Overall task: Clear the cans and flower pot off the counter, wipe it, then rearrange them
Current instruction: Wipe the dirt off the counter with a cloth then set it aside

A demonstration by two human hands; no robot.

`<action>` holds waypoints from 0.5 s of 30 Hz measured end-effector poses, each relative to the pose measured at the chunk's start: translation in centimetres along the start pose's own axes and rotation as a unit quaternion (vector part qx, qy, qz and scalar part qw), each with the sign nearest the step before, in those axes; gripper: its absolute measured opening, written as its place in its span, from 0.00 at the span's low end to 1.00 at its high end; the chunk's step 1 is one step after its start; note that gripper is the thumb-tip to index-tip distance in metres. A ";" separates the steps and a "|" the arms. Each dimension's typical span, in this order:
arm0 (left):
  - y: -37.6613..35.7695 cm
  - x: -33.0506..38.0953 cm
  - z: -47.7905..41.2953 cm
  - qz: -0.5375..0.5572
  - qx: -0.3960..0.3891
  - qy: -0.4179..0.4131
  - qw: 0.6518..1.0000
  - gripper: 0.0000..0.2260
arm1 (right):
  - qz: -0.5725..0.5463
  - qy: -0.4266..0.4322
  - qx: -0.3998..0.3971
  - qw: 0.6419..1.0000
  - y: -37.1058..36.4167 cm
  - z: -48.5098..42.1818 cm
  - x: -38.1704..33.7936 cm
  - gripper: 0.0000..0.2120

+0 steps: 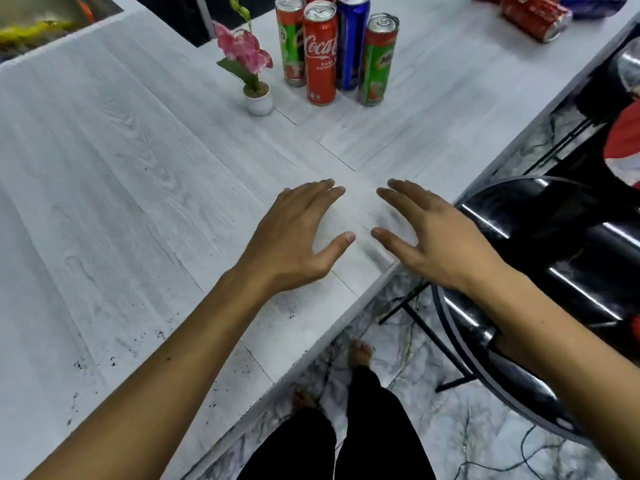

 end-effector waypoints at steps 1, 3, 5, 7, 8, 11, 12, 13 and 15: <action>-0.4 1.0 0.0 0.008 -0.003 -0.011 1.000 0.29 | 0.006 -0.012 0.004 1.000 0.4 1.1 0.5 0.31; -1.1 2.9 -0.1 0.020 -0.010 -0.031 0.999 0.29 | 0.013 -0.039 0.016 0.999 1.3 3.1 1.5 0.31; -1.9 4.6 -0.2 0.024 -0.019 -0.046 0.998 0.29 | 0.019 -0.061 0.027 0.998 2.1 5.0 2.6 0.31; -3.0 6.5 -0.3 0.023 -0.029 -0.067 0.997 0.28 | 0.021 -0.083 0.040 0.995 2.8 6.9 4.0 0.31; -3.6 7.4 -0.4 0.022 -0.035 -0.079 0.996 0.28 | 0.019 -0.094 0.047 0.994 3.2 7.9 4.7 0.31; -5.5 10.3 -0.5 0.014 -0.053 -0.113 0.992 0.28 | 0.010 -0.134 0.071 0.988 4.1 11.1 7.1 0.31; -6.3 11.4 -0.6 0.015 -0.059 -0.125 0.990 0.27 | 0.009 -0.153 0.078 0.985 4.4 12.2 8.1 0.31; -7.1 12.5 -0.7 0.017 -0.065 -0.135 0.989 0.27 | 0.009 -0.174 0.083 0.981 4.7 13.3 9.1 0.31; -8.8 14.5 -0.8 0.019 -0.085 -0.148 0.985 0.27 | 0.011 -0.213 0.092 0.973 5.0 15.5 11.1 0.31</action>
Point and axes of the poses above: each hand's wrist, its own z-axis away from the middle knuckle, its own y-axis out of the back of the hand, x = y × z, the point moved 2 cm from there along -z, towards the middle knuckle, and after that the axes turned 10 degrees about x, right-handed, at the moved point
